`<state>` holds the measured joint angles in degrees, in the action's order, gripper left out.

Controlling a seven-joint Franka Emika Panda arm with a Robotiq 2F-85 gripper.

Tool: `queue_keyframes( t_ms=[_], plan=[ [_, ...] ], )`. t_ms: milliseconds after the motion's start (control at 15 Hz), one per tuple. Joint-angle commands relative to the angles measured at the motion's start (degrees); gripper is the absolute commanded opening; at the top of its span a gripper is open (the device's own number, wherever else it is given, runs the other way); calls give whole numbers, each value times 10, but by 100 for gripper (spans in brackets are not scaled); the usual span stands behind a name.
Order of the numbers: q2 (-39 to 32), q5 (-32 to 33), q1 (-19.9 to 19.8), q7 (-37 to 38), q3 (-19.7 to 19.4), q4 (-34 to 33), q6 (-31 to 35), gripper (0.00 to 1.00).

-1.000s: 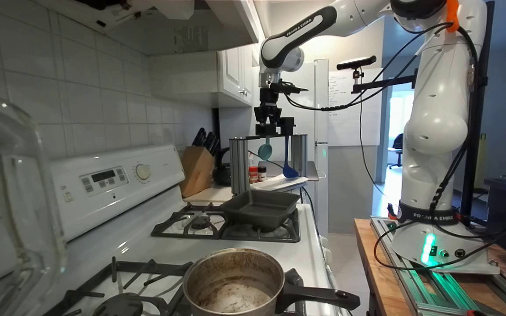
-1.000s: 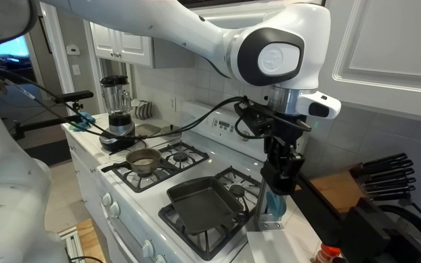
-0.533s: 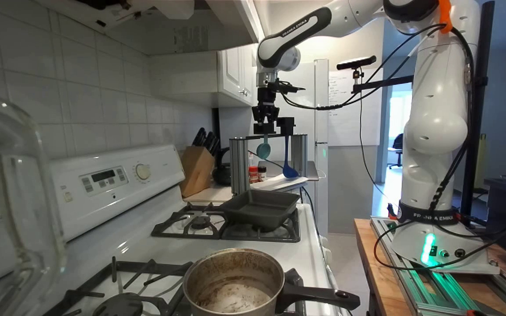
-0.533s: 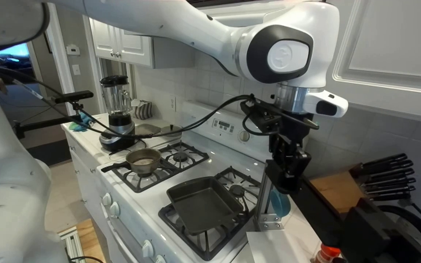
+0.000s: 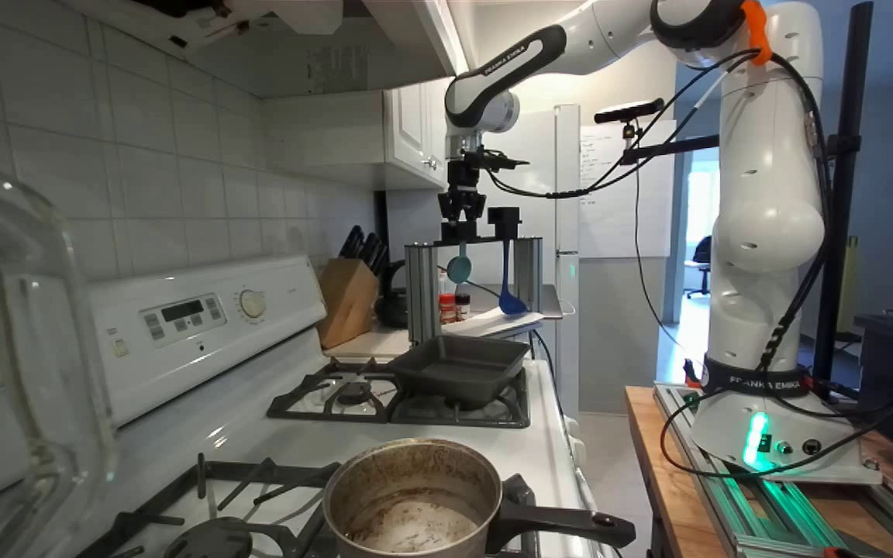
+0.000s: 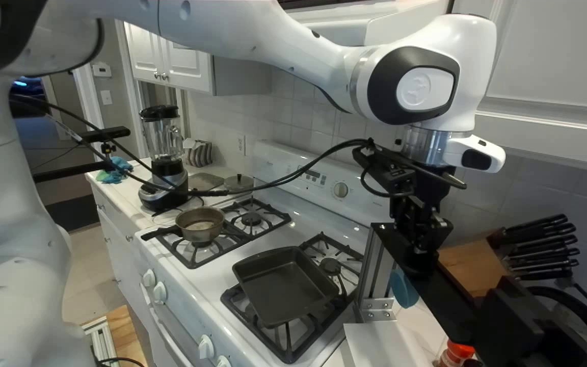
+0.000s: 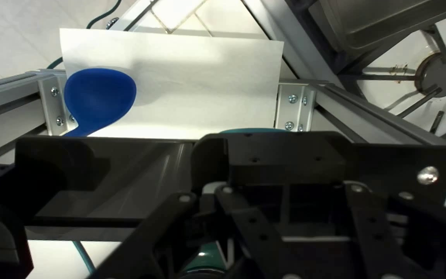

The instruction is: Pick up the blue spoon and scoop some of the contents in the pot and pour them in the bowl

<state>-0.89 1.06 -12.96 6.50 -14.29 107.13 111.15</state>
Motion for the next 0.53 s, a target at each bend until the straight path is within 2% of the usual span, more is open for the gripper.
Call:
queue_keyframes(
  t_ms=[0, 467],
  plan=[
    [-37, -25, -7, -20, 0, -54, -30, 22],
    [-66, -30, -11, -17, 2, -89, -49, 22]
  ],
)
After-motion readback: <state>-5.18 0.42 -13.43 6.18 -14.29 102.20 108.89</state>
